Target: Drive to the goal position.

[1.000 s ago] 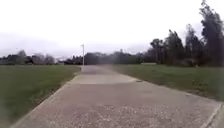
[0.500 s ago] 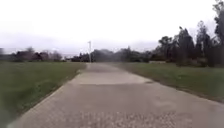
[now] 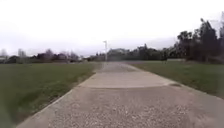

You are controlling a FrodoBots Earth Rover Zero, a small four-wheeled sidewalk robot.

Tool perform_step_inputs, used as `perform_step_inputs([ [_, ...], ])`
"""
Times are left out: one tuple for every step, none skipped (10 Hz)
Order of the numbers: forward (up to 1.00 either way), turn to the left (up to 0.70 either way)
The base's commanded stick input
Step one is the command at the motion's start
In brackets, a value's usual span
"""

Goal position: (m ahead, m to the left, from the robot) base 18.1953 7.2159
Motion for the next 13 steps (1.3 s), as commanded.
perform_step_inputs([
  [0.85, 0.34],
  [0.85, 0.34],
  [0.85, 0.34],
  [0.85, 0.34],
  [0.54, 0.11],
  [0.18, 0.03],
  [0.06, 0.00],
  [0.06, 0.00],
  [-0.16, 0.00],
  [-0.44, 0.00],
  [-0.85, 0.00],
  [-0.85, 0.00],
  [-0.08, 0.00],
])
